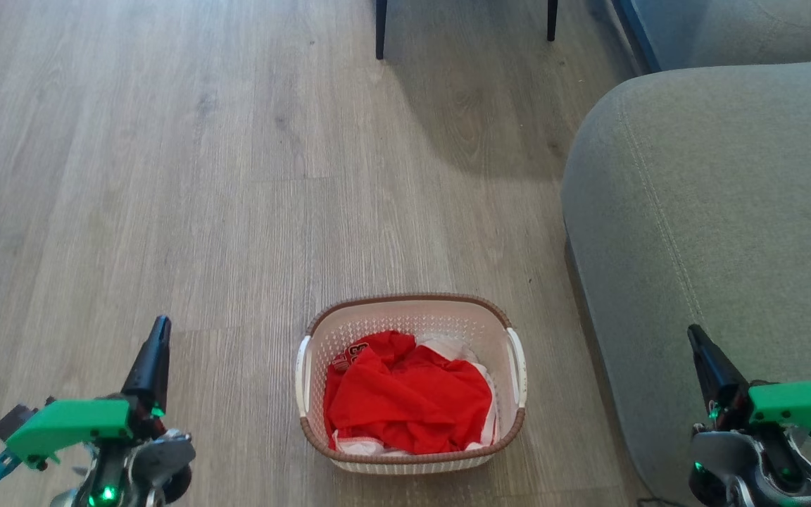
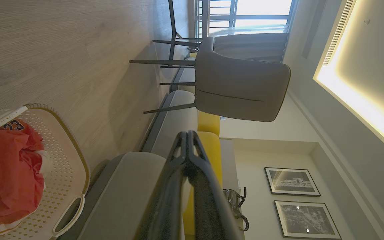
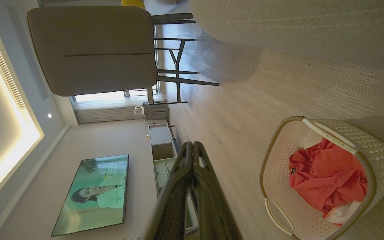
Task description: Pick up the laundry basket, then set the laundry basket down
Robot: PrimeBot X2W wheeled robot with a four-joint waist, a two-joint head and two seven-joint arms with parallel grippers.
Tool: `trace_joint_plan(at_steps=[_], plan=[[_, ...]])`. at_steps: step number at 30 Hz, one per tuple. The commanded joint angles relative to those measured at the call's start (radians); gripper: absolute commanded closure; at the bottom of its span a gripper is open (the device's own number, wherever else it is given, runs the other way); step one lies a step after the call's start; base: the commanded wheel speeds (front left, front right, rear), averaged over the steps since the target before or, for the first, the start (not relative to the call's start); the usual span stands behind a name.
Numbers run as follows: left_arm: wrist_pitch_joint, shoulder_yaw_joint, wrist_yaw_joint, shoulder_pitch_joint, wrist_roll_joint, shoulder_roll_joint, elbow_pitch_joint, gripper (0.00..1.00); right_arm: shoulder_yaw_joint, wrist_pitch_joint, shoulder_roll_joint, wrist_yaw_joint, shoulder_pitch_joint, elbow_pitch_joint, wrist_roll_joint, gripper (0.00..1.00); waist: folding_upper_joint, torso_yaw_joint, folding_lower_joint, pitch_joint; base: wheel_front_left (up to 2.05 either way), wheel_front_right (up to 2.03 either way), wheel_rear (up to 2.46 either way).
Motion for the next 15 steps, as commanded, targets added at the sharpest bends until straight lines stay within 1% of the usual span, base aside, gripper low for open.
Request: trace_joint_plan(at_steps=[1,15], plan=[[0.008,0.042,-0.007,-0.058,0.005,0.005,-0.03,1.0,0.014,0.007,-0.008,-0.002,-0.05,-0.032,-0.003,1.0,0.0,0.0,0.0,0.0,0.0,0.0,0.0],[0.011,0.046,-0.007,-0.058,0.008,0.003,-0.029,1.0,0.01,0.01,-0.006,-0.002,-0.05,-0.031,-0.007,1.0,0.0,0.0,0.0,0.0,0.0,0.0,0.0]])
